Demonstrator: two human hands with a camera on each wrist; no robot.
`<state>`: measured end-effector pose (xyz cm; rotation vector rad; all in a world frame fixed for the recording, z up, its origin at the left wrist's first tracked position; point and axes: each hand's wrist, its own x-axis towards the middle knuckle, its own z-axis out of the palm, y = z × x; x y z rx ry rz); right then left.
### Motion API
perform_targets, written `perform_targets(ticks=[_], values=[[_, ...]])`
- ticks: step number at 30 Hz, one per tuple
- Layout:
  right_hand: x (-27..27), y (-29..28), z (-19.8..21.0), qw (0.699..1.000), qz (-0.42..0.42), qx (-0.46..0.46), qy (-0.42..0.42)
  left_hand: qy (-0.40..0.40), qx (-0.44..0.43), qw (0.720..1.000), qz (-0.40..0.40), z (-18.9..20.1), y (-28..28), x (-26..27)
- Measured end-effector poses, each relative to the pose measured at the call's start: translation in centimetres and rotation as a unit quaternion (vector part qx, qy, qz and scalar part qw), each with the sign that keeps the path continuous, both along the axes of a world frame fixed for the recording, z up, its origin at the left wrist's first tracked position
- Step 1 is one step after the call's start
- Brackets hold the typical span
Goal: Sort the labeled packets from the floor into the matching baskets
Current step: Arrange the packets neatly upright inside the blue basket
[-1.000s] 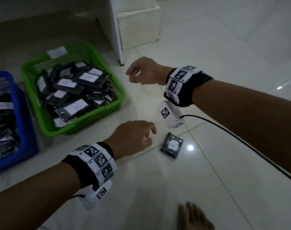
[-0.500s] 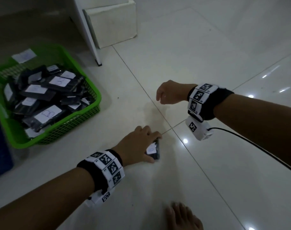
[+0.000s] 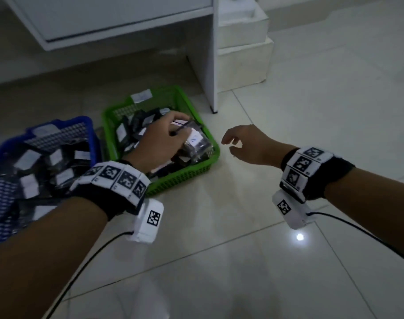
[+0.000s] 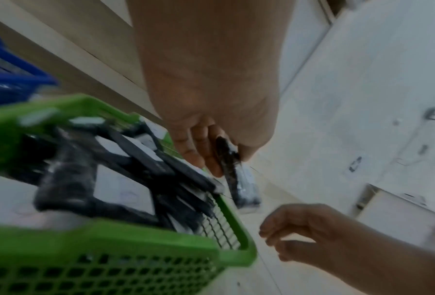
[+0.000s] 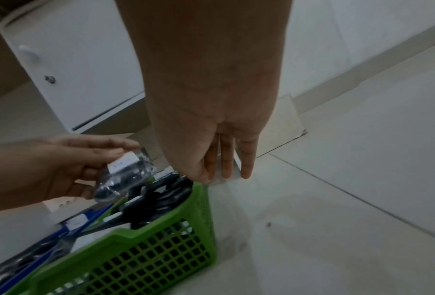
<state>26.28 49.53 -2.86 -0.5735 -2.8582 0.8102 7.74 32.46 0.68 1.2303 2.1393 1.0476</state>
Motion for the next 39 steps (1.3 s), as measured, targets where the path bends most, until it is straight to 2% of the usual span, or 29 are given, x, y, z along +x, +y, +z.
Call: perform_targets(ticks=[3,8,11,15,19,21,24,29,33,35,37,39], values=[[-2.5,-2.0,0.4,1.000,0.022,0.016,0.006,0.051,-0.061,0.996,0.034,-0.4,-2.0,-3.7],[-4.6,-4.6,1.8,0.999,0.016,0.038,-0.035,0.128,-0.127,0.984,-0.014,-0.7,-4.5,-6.1],[-5.2,-6.2,3.2,0.996,0.034,0.065,-0.060,0.149,-0.123,0.981,-0.024,1.9,-5.5,-8.5],[-7.8,-9.3,6.5,0.992,0.069,0.079,-0.073,0.185,-0.132,0.974,0.022,5.6,-9.8,-12.6],[-13.3,-13.6,9.9,0.980,0.127,0.130,-0.076,0.226,-0.179,0.956,0.059,6.0,-16.4,-15.0],[-16.8,-16.4,11.4,0.970,0.170,0.160,-0.073,0.258,-0.220,0.937,0.080,5.6,-19.9,-15.6],[-21.2,-20.2,13.2,0.950,0.213,0.203,-0.100,0.291,-0.238,0.920,0.113,5.4,-24.0,-15.9],[-26.0,-26.5,14.5,0.882,0.303,0.313,-0.177,0.334,-0.253,0.899,0.131,6.2,-29.6,-15.6],[-28.1,-29.0,13.7,0.861,0.310,0.345,-0.210,0.318,-0.265,0.894,0.174,4.7,-32.5,-15.5],[-28.5,-29.7,13.1,0.852,0.322,0.340,-0.235,0.250,-0.236,0.910,0.230,3.7,-33.3,-15.9],[-28.8,-29.9,13.2,0.843,0.328,0.347,-0.246,0.161,-0.166,0.923,0.308,3.3,-33.4,-16.2],[-29.5,-29.7,14.0,0.856,0.322,0.336,-0.226,0.110,-0.101,0.914,0.378,3.2,-32.9,-15.8]])
